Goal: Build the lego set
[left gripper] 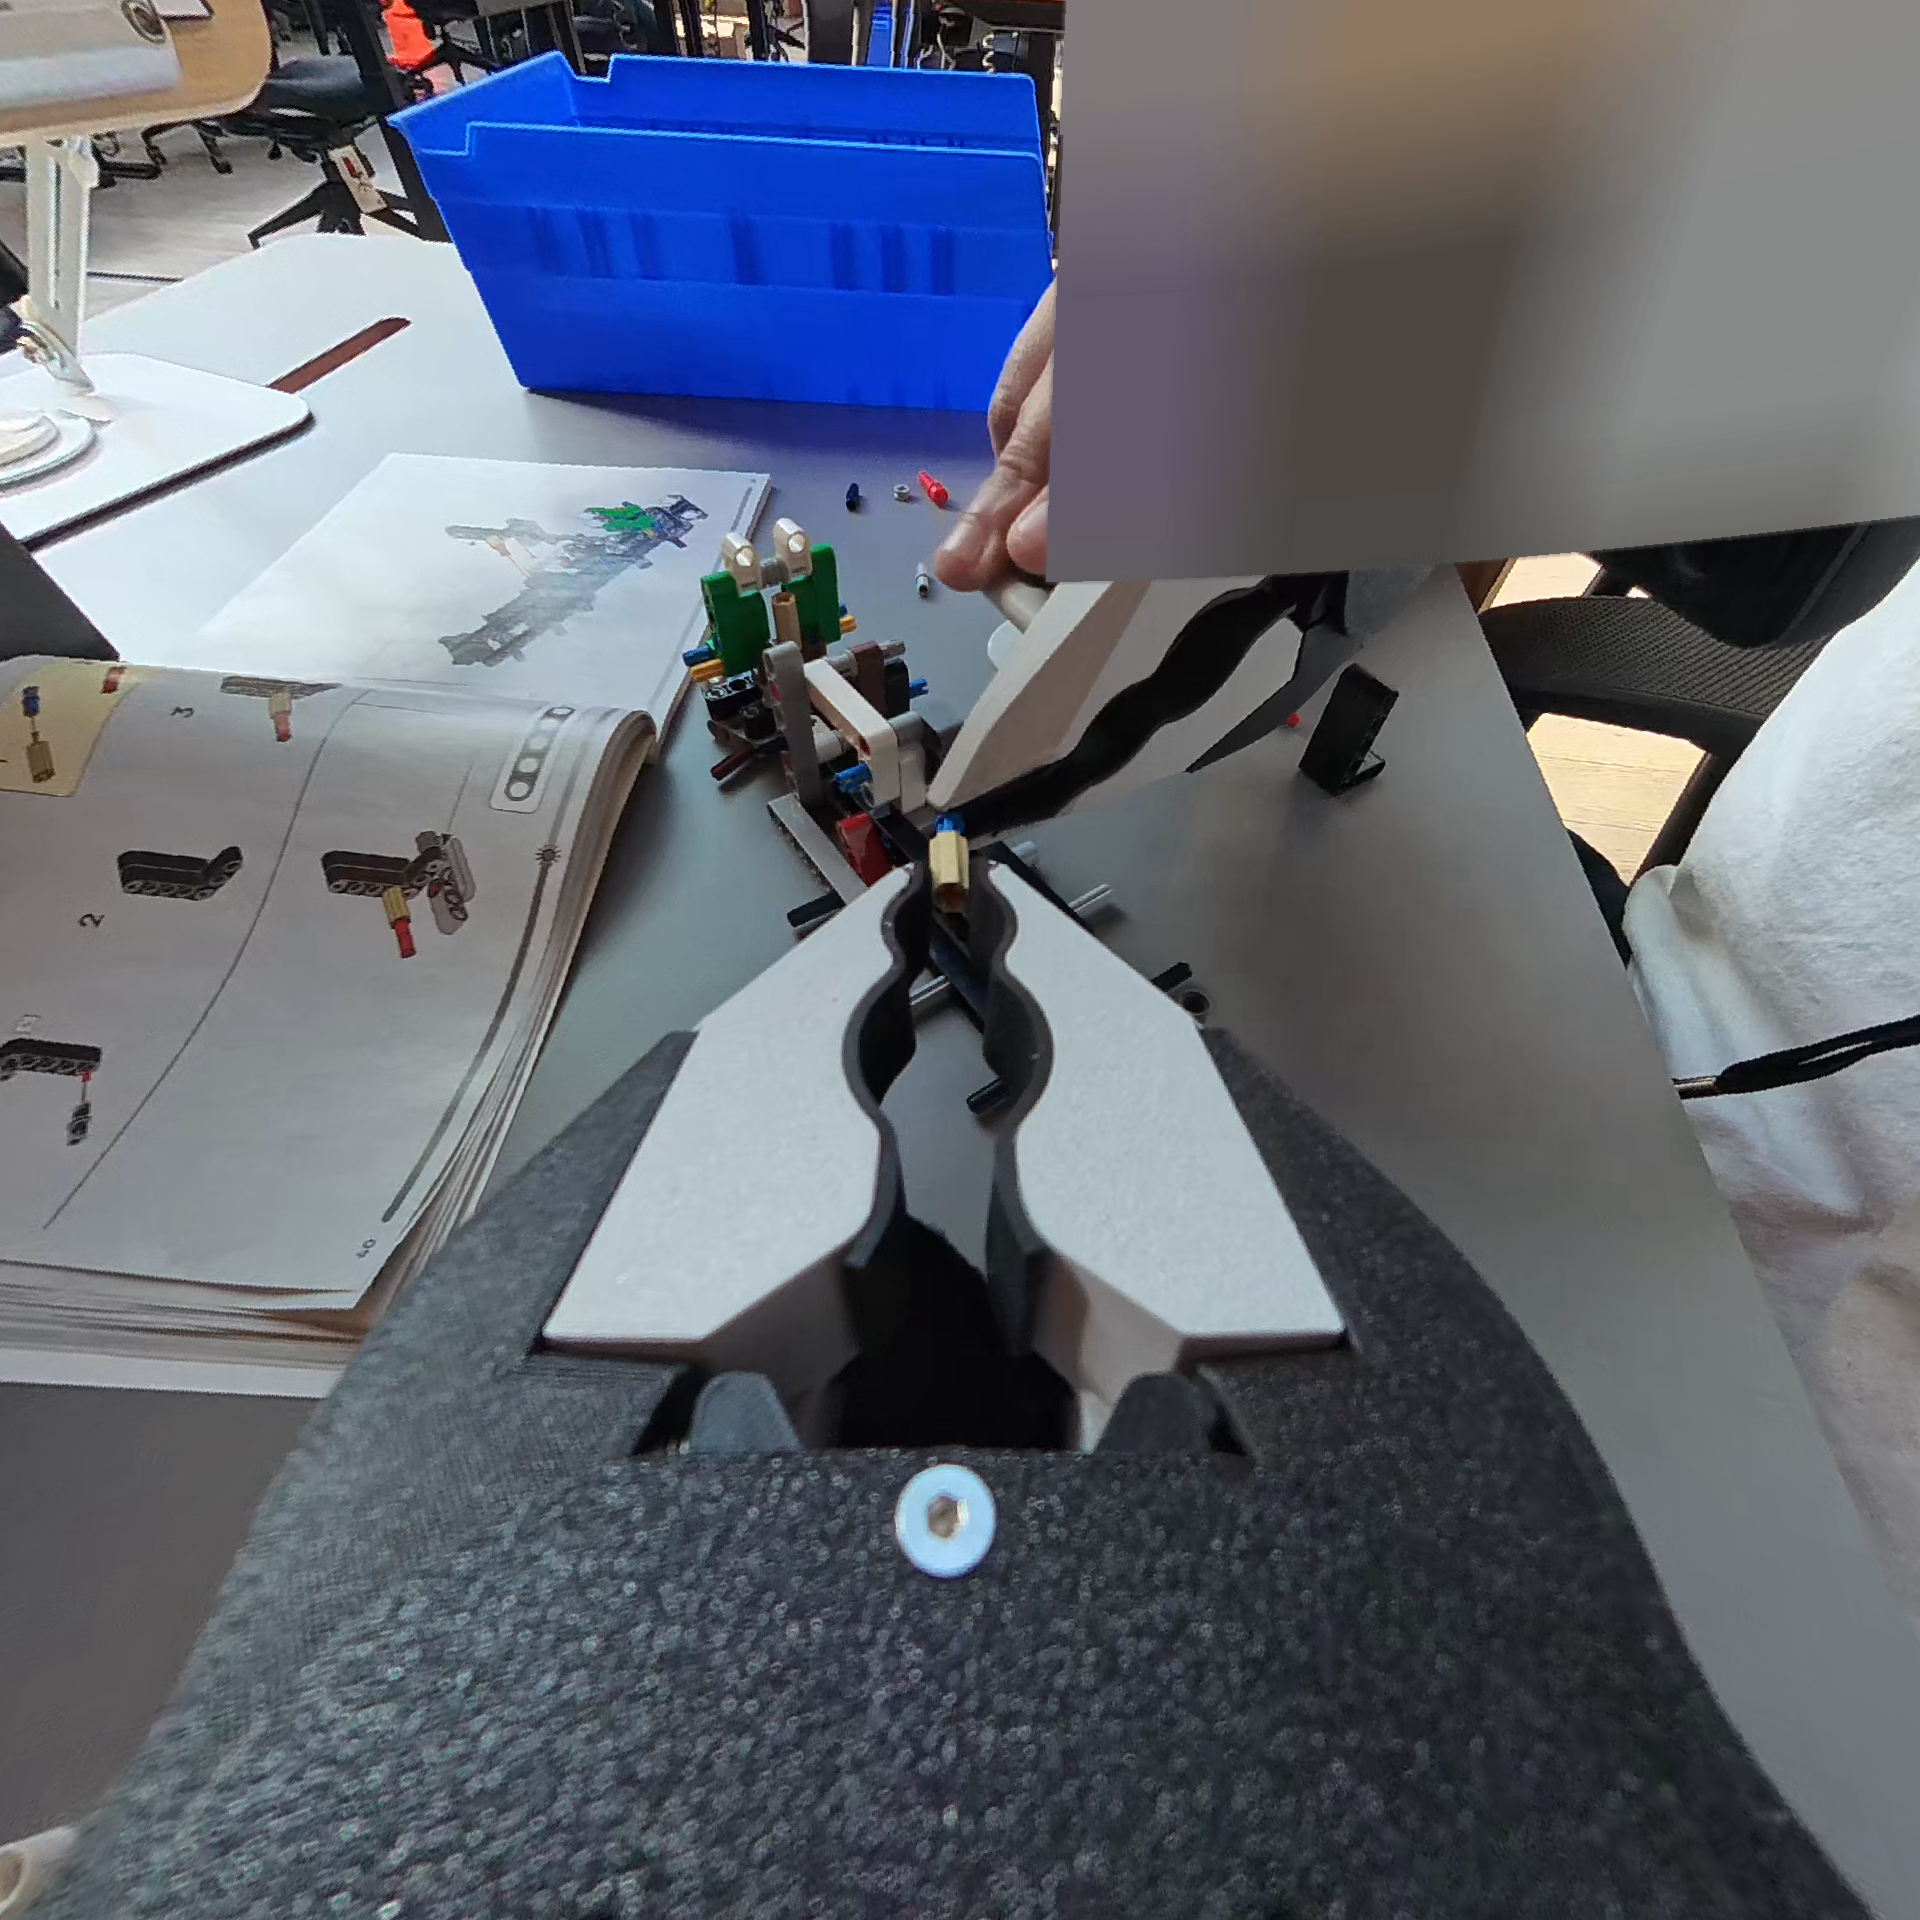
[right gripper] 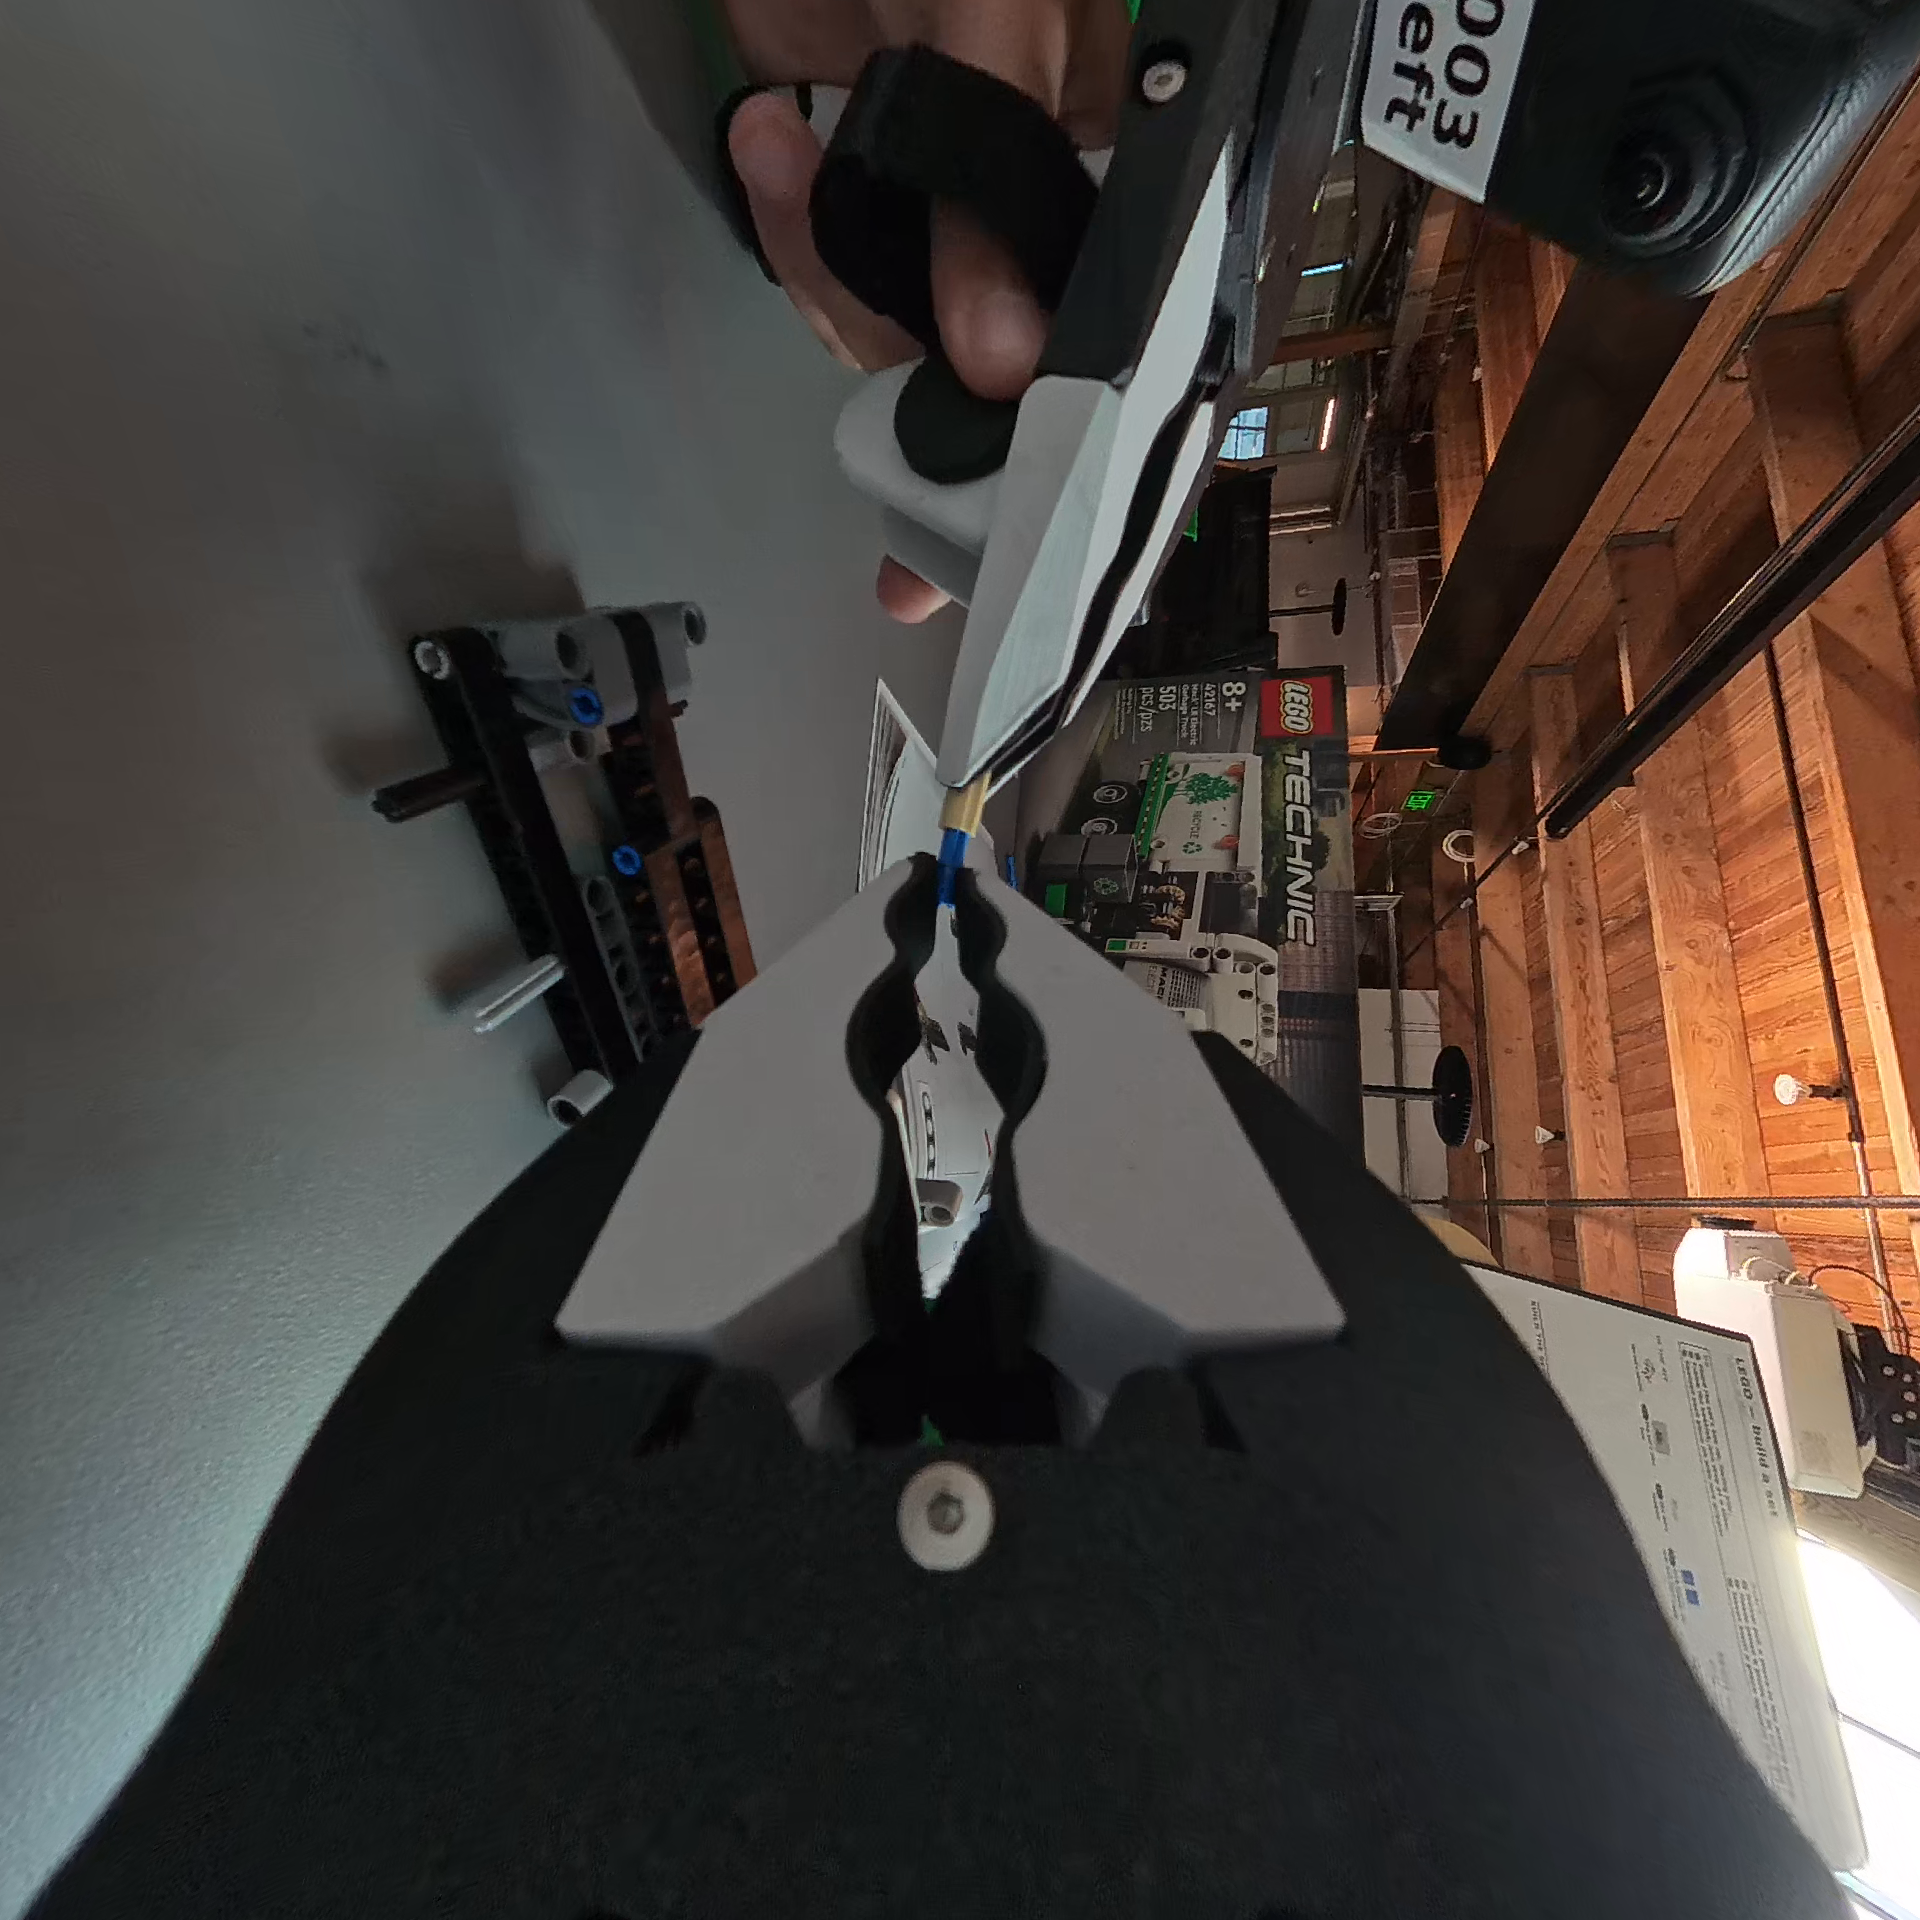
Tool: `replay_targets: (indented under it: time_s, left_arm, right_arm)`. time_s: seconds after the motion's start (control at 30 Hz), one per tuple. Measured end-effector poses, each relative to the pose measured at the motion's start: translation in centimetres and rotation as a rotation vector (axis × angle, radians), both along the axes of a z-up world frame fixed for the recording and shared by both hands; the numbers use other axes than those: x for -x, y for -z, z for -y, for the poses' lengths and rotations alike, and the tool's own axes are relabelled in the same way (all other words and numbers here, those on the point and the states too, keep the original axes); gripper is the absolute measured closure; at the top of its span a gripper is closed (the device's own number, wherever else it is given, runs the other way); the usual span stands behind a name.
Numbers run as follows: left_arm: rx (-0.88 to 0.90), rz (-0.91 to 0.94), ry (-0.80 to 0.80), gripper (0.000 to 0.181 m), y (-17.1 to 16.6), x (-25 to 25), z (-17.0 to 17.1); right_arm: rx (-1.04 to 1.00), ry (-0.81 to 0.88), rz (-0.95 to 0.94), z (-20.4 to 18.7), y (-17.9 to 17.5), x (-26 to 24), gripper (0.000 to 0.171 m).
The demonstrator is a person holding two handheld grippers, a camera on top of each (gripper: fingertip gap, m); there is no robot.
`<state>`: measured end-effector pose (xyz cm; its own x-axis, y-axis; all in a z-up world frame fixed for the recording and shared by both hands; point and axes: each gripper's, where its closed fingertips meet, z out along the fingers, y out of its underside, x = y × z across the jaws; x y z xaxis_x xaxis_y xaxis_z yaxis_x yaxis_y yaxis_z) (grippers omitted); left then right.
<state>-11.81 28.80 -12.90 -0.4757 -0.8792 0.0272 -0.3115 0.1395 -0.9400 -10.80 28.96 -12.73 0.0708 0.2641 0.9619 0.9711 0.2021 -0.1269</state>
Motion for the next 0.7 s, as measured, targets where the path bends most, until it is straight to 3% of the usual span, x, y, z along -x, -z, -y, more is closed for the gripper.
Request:
replay_targets:
  time_s: [0.23, 0.7]
  left_arm:
    - [0.043, -0.001, 0.045, 0.177, -0.3, 0.4, 0.4]
    - [0.003, -0.015, -0.055, 0.176, 0.2, -0.2, -0.4]
  right_arm:
    - [-0.023, -0.030, 0.009, 0.4, -0.3, 0.5, 0.169]
    - [0.019, 0.060, -0.026, -0.4, 0.3, -0.1, 0.169]
